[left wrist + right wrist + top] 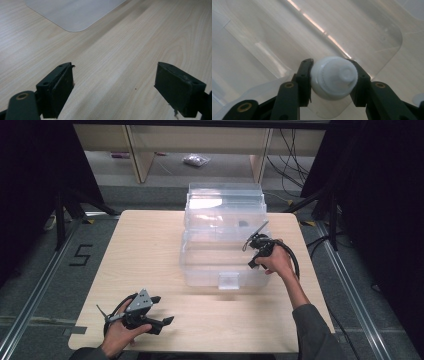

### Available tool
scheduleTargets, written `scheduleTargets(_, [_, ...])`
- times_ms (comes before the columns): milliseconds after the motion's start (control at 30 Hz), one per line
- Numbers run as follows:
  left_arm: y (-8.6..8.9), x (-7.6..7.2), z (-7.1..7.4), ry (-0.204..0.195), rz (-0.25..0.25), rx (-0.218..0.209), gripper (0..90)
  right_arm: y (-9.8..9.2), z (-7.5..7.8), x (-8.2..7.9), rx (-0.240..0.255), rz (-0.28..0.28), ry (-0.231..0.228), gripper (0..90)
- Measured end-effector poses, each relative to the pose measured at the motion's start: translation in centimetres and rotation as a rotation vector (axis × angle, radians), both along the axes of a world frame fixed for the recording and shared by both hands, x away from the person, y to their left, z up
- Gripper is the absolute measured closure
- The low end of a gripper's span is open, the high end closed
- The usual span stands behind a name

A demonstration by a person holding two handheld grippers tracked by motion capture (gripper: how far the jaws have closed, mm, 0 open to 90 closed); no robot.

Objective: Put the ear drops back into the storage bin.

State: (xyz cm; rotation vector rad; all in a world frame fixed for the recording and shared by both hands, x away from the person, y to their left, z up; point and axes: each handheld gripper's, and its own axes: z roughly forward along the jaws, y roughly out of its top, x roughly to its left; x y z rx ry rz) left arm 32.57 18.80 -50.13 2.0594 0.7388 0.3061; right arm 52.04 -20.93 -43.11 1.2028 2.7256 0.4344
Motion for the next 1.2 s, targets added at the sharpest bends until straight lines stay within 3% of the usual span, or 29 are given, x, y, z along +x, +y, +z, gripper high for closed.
scheduleTargets(667, [0.0, 0.0, -0.1, -0.005, -0.002, -0.008, 14.8, 0.0, -0.8, 0.1, -0.039, 0.003, 0.042, 60.0])
scheduleTargets(833, [0.0, 0.0, -0.1, -0.005, -0.002, -0.008, 14.8, -0.2, -0.6, 0.0, -0.053, 0.002, 0.025, 59.6])
scheduleTargets(867, [0.0, 0.0, -0.1, -0.009, -0.001, -0.011, 14.8, -0.3, -0.6, 0.2, -0.050, 0.033, 0.009, 59.4])
scheduleTargets(900, [0.0, 0.0, 0.0, 0.000, -0.002, -0.002, 14.8, -0.2, -0.4, -0.1, -0.042, -0.001, 0.015, 58.3])
scheduleTargets(1033, [0.0, 0.0, 0.0, 0.001, 0.000, 0.001, 14.9, -0.1, 0.2, -0.2, -0.047, -0.014, -0.021, 48.3])
scheduleTargets(1200, [0.0, 0.0, -0.1, -0.007, -0.002, -0.010, 14.9, -0.1, 1.3, -0.7, -0.001, -0.014, -0.058, 37.6])
